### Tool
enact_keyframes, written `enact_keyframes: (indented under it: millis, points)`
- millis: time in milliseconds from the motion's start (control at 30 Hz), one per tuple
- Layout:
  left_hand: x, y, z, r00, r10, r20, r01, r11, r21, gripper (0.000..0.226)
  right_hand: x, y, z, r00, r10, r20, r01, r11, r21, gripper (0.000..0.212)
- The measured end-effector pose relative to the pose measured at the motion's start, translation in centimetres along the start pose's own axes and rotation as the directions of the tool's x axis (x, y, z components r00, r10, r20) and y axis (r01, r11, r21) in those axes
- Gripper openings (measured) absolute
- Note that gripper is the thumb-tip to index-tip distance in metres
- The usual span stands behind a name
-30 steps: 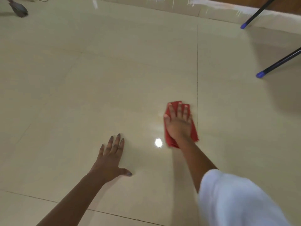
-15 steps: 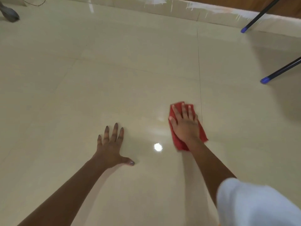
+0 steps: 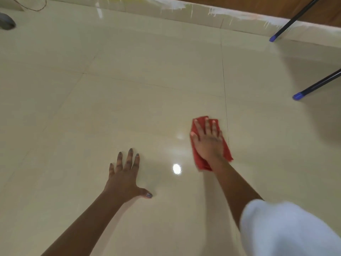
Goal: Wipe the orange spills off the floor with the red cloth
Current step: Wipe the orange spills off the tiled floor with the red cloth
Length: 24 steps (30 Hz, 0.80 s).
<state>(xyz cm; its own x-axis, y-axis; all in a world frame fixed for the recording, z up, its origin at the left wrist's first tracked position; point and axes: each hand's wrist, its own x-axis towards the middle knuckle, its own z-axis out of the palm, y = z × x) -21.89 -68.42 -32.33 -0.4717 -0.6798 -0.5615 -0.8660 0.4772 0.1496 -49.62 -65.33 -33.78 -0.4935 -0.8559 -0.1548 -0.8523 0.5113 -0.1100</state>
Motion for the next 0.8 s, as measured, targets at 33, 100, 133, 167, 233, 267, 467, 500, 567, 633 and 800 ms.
enact_keyframes:
  millis: [33, 100, 133, 167, 233, 267, 467, 500, 567, 633, 800]
  points:
    - [-0.2, 0.4, -0.2, 1.0, -0.013, 0.006, 0.013, 1.0, -0.005, 0.132, 0.3, -1.9, 0.1, 0.999, -0.041, 0.016, 0.041, 0.999, -0.001, 0.054]
    - [0.1, 1.7, -0.8, 1.0, -0.019, 0.0, 0.019, 1.0, -0.017, 0.13, -1.9, -4.3, 1.2, 0.97, -0.244, 0.007, 0.245, 0.97, -0.013, 0.055]
    - [0.3, 2.2, -1.2, 1.0, -0.001, -0.012, 0.001, 1.0, -0.002, 0.129, -4.3, -4.2, 2.0, 0.937, -0.349, 0.0, 0.349, 0.936, -0.035, 0.055]
    - [0.7, 2.8, -1.5, 0.999, 0.023, -0.026, -0.022, 1.0, 0.019, 0.129, -6.7, -2.9, 2.6, 0.908, -0.418, -0.026, 0.416, 0.908, -0.049, 0.055]
    - [1.7, 3.5, -2.2, 0.998, 0.045, -0.034, -0.044, 0.998, 0.043, 0.129, -9.6, 1.3, 2.8, 0.915, -0.395, -0.082, 0.392, 0.919, -0.05, 0.054]
    - [2.3, 3.5, -2.3, 0.999, 0.046, -0.024, -0.044, 0.998, 0.049, 0.129, -9.4, 3.7, 2.6, 0.941, -0.324, -0.096, 0.32, 0.946, -0.057, 0.054]
    - [3.7, 2.7, -1.5, 0.999, 0.051, -0.01, -0.05, 0.997, 0.06, 0.131, 3.9, 4.6, -1.1, 0.997, 0.076, -0.007, -0.076, 0.997, 0.007, 0.054]
    - [3.7, 2.8, -1.6, 0.998, 0.058, -0.01, -0.058, 0.997, 0.059, 0.131, 5.0, 2.1, -1.0, 0.999, 0.041, 0.015, -0.041, 0.999, 0.006, 0.054]
    - [3.6, 3.0, -1.8, 0.998, 0.067, 0.0, -0.067, 0.997, 0.046, 0.129, 3.6, -2.9, 0.2, 0.982, -0.186, 0.018, 0.186, 0.983, -0.006, 0.055]
    - [3.4, 2.4, -2.3, 0.996, 0.091, 0.013, -0.091, 0.995, 0.045, 0.125, -1.5, -4.4, 1.6, 0.907, -0.42, 0.012, 0.42, 0.907, -0.016, 0.054]
    - [3.4, -2.6, -3.3, 0.999, 0.035, 0.007, -0.035, 0.994, 0.106, 0.127, -0.6, 1.8, 1.3, 0.954, -0.287, -0.084, 0.281, 0.956, -0.077, 0.053]
